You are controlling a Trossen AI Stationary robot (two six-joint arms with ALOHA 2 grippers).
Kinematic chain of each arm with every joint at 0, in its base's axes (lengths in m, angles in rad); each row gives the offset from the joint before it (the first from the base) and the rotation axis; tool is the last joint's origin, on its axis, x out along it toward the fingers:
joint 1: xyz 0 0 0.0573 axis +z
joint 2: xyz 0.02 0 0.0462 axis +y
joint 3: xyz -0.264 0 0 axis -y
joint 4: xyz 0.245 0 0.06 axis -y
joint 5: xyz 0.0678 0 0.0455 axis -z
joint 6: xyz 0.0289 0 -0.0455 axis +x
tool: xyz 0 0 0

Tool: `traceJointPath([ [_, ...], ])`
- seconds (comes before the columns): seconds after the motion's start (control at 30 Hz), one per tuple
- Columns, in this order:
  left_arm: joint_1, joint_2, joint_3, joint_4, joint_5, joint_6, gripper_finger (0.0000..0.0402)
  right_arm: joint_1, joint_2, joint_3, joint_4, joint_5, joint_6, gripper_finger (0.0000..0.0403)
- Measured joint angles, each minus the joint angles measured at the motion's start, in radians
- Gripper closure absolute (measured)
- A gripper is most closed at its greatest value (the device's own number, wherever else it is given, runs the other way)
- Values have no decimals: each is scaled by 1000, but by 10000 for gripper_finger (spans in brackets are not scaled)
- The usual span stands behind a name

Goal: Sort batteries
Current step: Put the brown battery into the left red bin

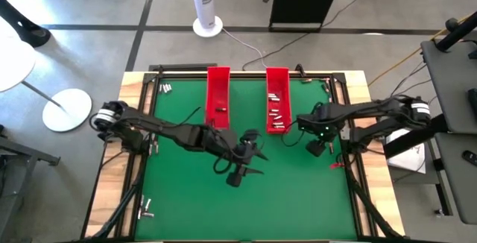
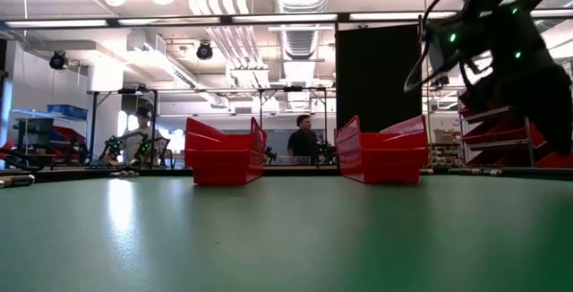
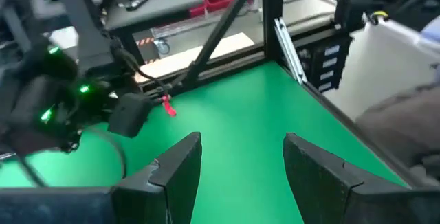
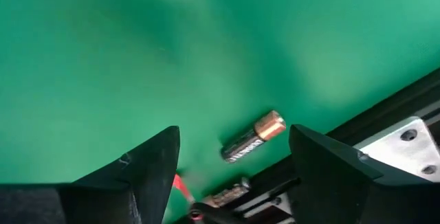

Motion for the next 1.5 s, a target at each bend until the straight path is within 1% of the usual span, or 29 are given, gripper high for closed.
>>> traceJointPath([
  [0.13, -27, 15, 3, -25, -19, 34, 216, -42, 91, -13, 4, -1, -97, 132],
  [0.23, -38, 10, -5, -23, -64, 37, 216, -56, 157, -25, 6, -2, -149, 137],
  [0.33, -42, 9, -11, -37, -121, 19, 216, -60, 206, -46, 19, -17, -203, 143],
  [0.43, -44, 9, -11, -37, -152, -20, 216, -60, 246, -67, 31, -50, -247, 149],
  [0.6, -51, 9, -12, -42, -152, -63, 216, -60, 275, -67, 54, -79, -262, 160],
  [0.77, -64, 9, -13, -34, -153, -78, 216, -44, 263, -67, 103, -117, -242, 182],
  [0.83, -69, 9, -13, -23, -157, -78, 216, -22, 260, -67, 113, -119, -224, 195],
  [1.0, -80, 9, -13, -17, -229, -75, 216, 65, 258, -64, 123, -118, -144, 236],
  [1.17, -79, 8, -13, -7, -232, -72, 216, 183, 256, -57, 127, -116, -62, 281],
  [1.37, -79, 9, -13, -4, -232, -72, 216, 297, 257, -45, 130, -116, 14, 332],
  [1.5, -82, 9, -14, -4, -232, -72, 216, 355, 257, -43, 136, -117, 42, 354],
])
